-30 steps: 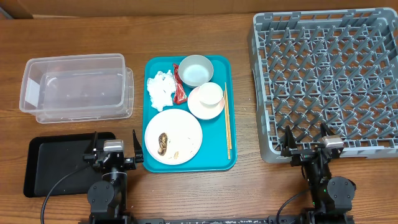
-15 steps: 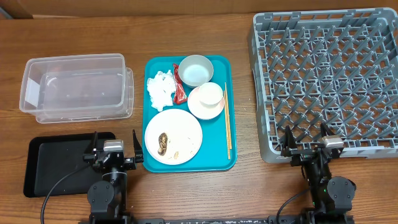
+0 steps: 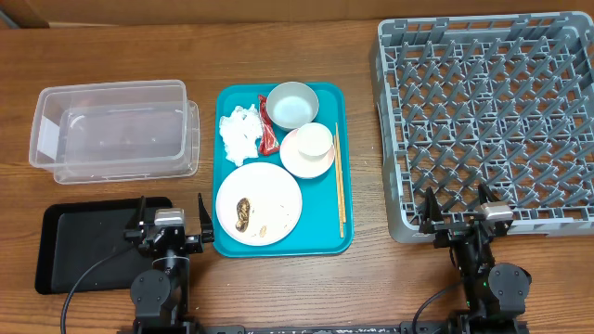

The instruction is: Sort waste into correct bins and load items into the dishwasher

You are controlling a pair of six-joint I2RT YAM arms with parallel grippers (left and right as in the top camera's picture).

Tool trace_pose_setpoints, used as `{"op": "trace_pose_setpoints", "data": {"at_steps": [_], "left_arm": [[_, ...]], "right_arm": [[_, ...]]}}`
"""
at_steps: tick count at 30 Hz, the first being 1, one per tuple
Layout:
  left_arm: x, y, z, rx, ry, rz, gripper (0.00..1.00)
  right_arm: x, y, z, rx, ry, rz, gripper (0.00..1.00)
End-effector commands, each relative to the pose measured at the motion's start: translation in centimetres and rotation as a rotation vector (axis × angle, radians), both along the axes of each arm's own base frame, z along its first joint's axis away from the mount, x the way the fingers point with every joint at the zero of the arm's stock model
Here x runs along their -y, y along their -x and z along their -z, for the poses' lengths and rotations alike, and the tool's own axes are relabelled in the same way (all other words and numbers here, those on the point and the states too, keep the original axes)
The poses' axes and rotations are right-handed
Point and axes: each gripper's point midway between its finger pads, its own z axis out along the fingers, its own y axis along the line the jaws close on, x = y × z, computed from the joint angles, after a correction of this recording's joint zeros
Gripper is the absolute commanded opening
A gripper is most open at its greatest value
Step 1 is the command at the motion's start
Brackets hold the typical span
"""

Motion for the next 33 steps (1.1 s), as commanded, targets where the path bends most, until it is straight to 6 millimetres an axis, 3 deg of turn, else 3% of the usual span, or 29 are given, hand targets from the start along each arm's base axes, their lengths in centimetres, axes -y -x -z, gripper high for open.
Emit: {"op": "trace_pose_setpoints", "data": {"at_steps": [1, 4, 6, 8, 12, 17, 26, 33], "left_arm": [[1.1, -0.1, -0.6, 0.034, 0.056, 0.064, 1.00], [6.9, 0.6, -1.1, 0.022, 0.315, 0.391, 1.00], [11.9, 3.1, -1.8, -0.067, 0.565, 0.700, 1.00], [13.2, 4.1, -2.2, -0.115, 0.675, 0.780, 1.00], [12.9, 4.1, -4.4, -0.083, 0.848, 0.781, 1.00], [13.0, 5.0, -8.0, 0.053, 0.825, 0.856, 1.00], [13.0, 5.7, -10.5, 0.078, 0.791, 0.862, 1.00], [10.8, 3.8, -11.1, -0.137, 0.651, 0.587, 1.00]], "right_arm": [[-0.1, 0.0, 0.1, 0.006, 0.003, 0.000, 1.00], [-0.1, 0.0, 0.1, 0.006, 0.003, 0.000, 1.00], [-0.1, 0.0, 0.1, 0.006, 0.003, 0.000, 1.00], [-0.1, 0.0, 0.1, 0.006, 0.003, 0.000, 1.00], [-0.1, 0.0, 0.1, 0.006, 0.003, 0.000, 1.00], [-0.1, 0.0, 0.1, 0.006, 0.003, 0.000, 1.00], [-0.1, 0.0, 0.1, 0.006, 0.003, 0.000, 1.00], [-0.1, 0.0, 0.1, 0.006, 0.003, 0.000, 1.00]]}}
